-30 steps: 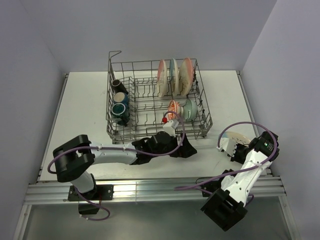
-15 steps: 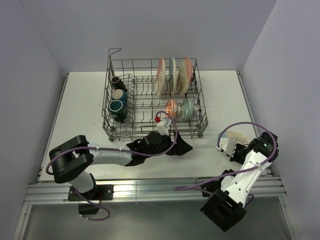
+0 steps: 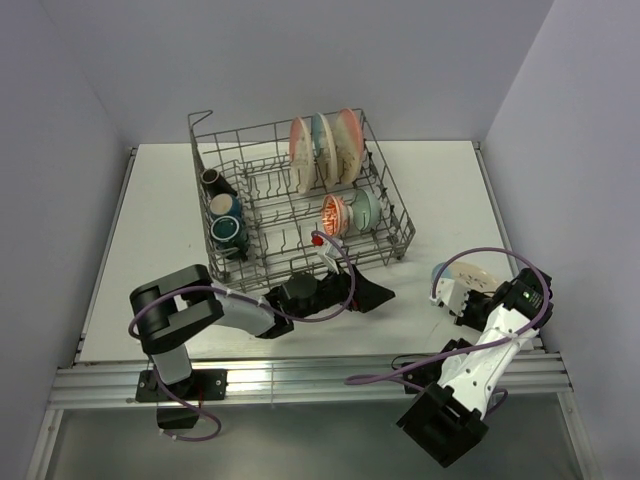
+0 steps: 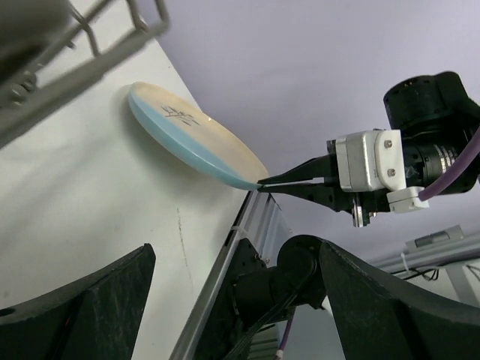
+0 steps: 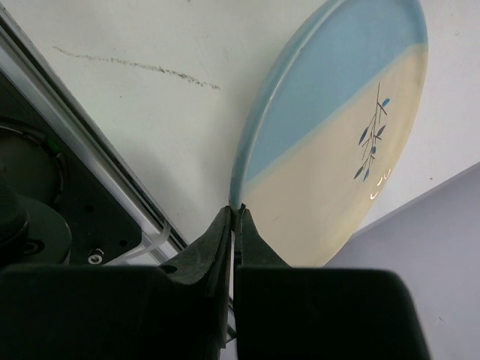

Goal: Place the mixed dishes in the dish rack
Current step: Move the dish rack, then pass the plate from the right arm to the left

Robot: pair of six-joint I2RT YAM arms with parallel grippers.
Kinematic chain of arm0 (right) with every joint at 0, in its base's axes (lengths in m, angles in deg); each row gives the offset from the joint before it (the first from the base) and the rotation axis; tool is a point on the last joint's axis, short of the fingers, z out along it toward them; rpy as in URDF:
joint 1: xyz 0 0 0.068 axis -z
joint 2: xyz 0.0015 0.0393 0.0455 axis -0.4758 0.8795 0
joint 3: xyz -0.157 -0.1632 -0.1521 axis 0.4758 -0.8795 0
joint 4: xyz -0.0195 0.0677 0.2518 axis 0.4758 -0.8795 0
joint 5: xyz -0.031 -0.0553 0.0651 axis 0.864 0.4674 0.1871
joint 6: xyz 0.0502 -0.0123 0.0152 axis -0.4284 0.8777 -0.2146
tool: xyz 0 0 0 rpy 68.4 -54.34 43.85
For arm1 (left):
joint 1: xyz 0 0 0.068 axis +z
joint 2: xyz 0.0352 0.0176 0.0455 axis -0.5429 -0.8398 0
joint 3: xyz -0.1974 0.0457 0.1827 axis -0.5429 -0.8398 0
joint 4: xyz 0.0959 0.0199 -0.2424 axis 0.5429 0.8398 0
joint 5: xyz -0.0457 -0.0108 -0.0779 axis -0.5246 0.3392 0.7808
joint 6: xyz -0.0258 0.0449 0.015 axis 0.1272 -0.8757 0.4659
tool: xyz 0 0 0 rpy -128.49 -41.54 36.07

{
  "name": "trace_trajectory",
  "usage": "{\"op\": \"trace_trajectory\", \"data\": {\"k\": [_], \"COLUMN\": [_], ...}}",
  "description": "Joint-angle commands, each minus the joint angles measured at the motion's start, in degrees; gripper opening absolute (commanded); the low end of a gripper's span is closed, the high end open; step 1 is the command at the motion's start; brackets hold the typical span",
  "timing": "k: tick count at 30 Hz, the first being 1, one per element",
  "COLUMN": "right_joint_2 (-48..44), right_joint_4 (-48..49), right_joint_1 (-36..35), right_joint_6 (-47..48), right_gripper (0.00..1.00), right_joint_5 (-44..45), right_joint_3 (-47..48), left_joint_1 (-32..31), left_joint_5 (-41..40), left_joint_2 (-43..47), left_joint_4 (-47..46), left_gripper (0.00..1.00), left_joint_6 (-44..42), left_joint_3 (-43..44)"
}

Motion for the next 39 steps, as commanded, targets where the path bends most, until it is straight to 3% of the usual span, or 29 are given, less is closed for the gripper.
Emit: {"op": "trace_trajectory", "data": {"k": [1,10,19,24,31,39], "right_joint_2": [-0.1,0.8,2.0,2.6,3.4,4.1], "right_joint_4": [0.1,1.5,2.8,3.4,4.1,4.9], "right_joint_1": [0.1,0.1,0.1,0.1,0.1,0.1], "right_joint_6": [15.9,15.4,14.8,14.8,14.7,14.5], "right_gripper": [0.0,0.0,0.0,0.0,0.0,0.0], "right_joint_5": [-4.4,-5.4,-5.8,-6.0,-6.4,-6.8], "right_joint_3": [0.1,-0.3,-0.2,-0.5,-0.5,-0.6], "left_joint_1": [2.6,3.5,4.9,7.0,9.0,11.2], "left_joint_5": [-9.2,-9.1,0.1,-4.6,0.0,9.0], "left_joint_2": [-3.5,2.4,5.7,6.1,6.8,7.9], "left_joint_4": [-39.4,-25.2,-2.5,6.8,6.6,15.4], "left_gripper": [0.96,0.99,0.99,0.99,0.99,0.99], "left_joint_6": [-23.5,-27.9,-30.9,-18.0,-5.6,8.0], "left_joint_3": [-0.3,-1.5,2.2,5.0,6.4,11.4]}}
